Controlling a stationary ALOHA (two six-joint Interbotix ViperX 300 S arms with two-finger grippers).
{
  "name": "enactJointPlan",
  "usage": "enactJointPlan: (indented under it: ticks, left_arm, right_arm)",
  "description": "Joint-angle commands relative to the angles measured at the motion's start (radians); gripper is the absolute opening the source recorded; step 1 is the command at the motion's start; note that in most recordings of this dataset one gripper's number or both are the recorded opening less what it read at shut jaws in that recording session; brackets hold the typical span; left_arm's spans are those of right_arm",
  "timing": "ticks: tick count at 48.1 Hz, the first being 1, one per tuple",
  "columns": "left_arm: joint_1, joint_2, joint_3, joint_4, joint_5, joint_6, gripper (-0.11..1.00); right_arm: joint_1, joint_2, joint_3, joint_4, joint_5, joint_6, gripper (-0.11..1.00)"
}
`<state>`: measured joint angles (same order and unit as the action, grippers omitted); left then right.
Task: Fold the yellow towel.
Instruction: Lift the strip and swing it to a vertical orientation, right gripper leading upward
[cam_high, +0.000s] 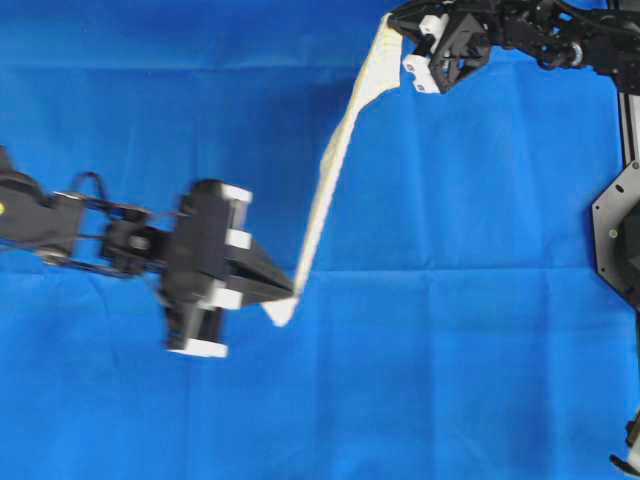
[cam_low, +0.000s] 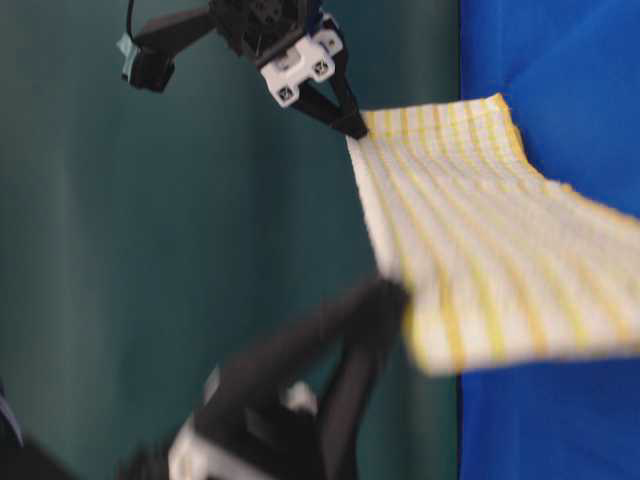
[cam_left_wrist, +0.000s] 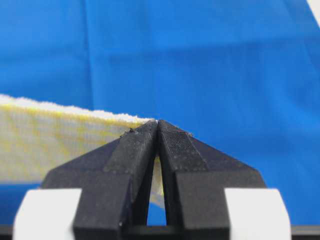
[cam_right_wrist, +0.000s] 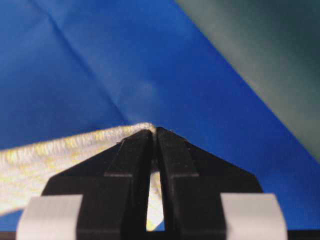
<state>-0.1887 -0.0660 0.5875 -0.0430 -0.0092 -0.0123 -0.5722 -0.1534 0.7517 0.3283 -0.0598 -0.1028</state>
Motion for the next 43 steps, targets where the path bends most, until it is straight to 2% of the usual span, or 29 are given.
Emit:
enactJointPlan:
  ticks: [1, 7, 16, 30, 43]
  left_arm:
    - [-0.037, 0.044, -0.095, 0.002, -0.003, 0.02, 0.01]
    - [-0.046, 0.11, -0.181, 0.002, -0.003, 0.043, 0.01]
    - [-0.051, 0.17, -0.255, 0.002, -0.003, 0.048, 0.01]
    - [-0.051, 0.206, -0.281, 0.002, -0.012, 0.046, 0.01]
    - [-0.048, 0.261, -0.334, 0.002, -0.063, 0.055, 0.01]
  right_arm:
    - [-0.029, 0.008, -0.048, -0.008, -0.005, -0.005, 0.03]
    - [-0.032, 0.021, -0.067, -0.023, -0.002, -0.005, 0.03]
    - [-0.034, 0.041, -0.092, -0.028, 0.009, -0.011, 0.03]
    - [-0.034, 0.038, -0.089, -0.028, 0.012, -0.017, 0.03]
    - [-0.044, -0.017, -0.035, -0.028, 0.025, -0.014, 0.03]
